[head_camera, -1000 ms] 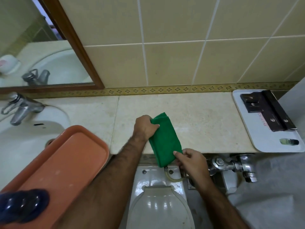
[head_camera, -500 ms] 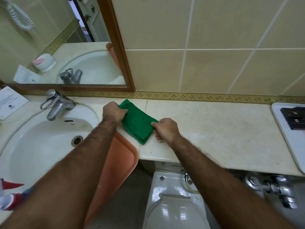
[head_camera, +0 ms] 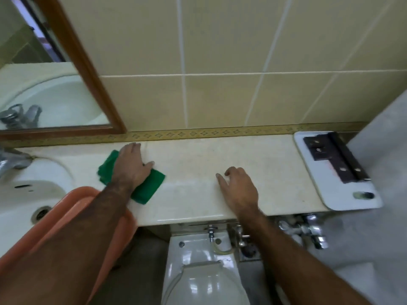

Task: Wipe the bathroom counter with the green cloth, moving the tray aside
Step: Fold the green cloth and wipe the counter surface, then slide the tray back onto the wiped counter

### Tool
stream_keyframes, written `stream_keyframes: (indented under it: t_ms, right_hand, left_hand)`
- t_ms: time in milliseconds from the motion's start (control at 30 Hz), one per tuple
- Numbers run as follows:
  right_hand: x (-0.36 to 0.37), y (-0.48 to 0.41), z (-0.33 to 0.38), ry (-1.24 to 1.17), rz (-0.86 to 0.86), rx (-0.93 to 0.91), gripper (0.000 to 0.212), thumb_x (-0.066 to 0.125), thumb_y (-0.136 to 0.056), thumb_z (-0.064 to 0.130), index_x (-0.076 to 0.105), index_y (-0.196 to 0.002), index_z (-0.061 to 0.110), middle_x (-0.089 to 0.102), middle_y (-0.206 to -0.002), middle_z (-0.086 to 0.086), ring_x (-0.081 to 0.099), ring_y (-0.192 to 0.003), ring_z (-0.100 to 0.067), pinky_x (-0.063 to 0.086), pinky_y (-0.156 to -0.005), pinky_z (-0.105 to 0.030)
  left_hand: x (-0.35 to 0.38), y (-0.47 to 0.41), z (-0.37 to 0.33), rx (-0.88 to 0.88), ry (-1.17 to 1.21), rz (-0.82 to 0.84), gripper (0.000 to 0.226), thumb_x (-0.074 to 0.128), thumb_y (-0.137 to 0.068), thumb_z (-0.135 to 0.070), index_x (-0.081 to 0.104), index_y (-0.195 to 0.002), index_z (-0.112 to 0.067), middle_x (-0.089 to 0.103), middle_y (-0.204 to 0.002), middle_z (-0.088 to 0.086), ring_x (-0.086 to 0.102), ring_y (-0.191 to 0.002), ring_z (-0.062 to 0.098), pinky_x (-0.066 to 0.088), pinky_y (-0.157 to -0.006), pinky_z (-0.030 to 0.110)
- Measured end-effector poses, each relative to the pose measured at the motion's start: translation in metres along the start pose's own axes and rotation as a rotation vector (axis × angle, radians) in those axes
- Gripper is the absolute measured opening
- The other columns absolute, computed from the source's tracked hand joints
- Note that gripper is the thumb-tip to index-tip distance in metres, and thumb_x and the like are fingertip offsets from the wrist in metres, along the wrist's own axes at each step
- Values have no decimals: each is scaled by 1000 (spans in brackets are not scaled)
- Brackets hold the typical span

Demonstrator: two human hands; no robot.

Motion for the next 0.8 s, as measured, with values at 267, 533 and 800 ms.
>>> stream_keyframes:
  t_ms: [267,533,800]
  right_hand:
    - [-118,30,-197,-134,-323,445,37,57,-98,50,64,-105,14,68,-106,-10,64,-96,-31,53,-82,-42]
    - [-108,50,-296,-559,-204,767,58,65,-93,54,73,-60,8,72,-55,-8,72,-54,-29,63,-61,-42]
    - [-104,50,-312,-790,-250,775,36,77,-89,29,68,-66,3,72,-56,-10,64,-38,-17,51,-38,-25]
  left_hand:
    - [74,17,-264,529,109,234,90,58,-96,-52,15,-162,-9,12,-171,8,10,-157,25,9,-125,32]
    - [144,26,-446,642,96,414,74,54,-102,-27,16,-162,-6,14,-170,13,17,-156,30,16,-125,38]
    - [160,-4,-489,293,271,156,39,54,-96,-7,53,-134,4,54,-141,22,50,-131,35,38,-107,34]
Point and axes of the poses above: each hand's wrist, its own y-axis away from the middle knuckle, its own x-axis out of the palm, z = x × y, the point moved 4 cm from there along -y, towards the middle knuckle
